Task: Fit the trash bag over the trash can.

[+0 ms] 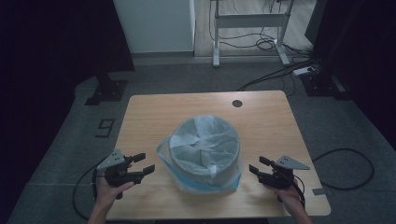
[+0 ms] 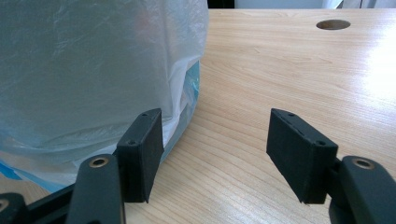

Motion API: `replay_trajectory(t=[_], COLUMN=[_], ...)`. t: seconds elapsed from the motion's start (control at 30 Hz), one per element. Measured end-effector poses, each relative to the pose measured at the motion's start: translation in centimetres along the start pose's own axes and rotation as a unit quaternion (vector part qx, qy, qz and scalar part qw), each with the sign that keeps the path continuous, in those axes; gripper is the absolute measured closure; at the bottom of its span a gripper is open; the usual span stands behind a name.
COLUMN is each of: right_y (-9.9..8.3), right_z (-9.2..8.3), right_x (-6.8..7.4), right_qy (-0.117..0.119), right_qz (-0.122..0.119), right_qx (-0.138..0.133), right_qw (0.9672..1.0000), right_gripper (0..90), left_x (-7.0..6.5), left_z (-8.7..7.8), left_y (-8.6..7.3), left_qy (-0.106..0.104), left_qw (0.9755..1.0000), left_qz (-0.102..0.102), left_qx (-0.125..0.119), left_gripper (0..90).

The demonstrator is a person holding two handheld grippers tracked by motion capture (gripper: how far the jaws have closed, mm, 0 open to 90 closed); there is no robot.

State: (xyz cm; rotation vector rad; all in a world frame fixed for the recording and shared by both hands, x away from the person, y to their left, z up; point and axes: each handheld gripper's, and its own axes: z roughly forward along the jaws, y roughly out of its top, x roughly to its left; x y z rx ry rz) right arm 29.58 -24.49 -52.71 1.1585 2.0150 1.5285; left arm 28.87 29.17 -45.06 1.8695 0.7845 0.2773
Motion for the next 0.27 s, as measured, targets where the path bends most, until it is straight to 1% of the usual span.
replay_trajectory(t=[0.13, 0.27], right_y=[0.04, 0.08], right_z=[-0.10, -0.25], right_x=[-0.08, -0.20], right_qy=[-0.002, -0.007], right_qz=[0.001, 0.002], right_qx=[-0.002, -0.005], right_qw=[1.0000, 1.0000], right_gripper=[35.6, 35.5], left_x=[0.12, 0.17], left_z=[0.31, 0.84], left_y=[-0.03, -0.50], left_qy=[0.002, 0.004], left_qw=[1.0000, 1.0000], left_qz=[-0.001, -0.004], left_qx=[0.004, 0.007], left_gripper=[29.7, 29.1])
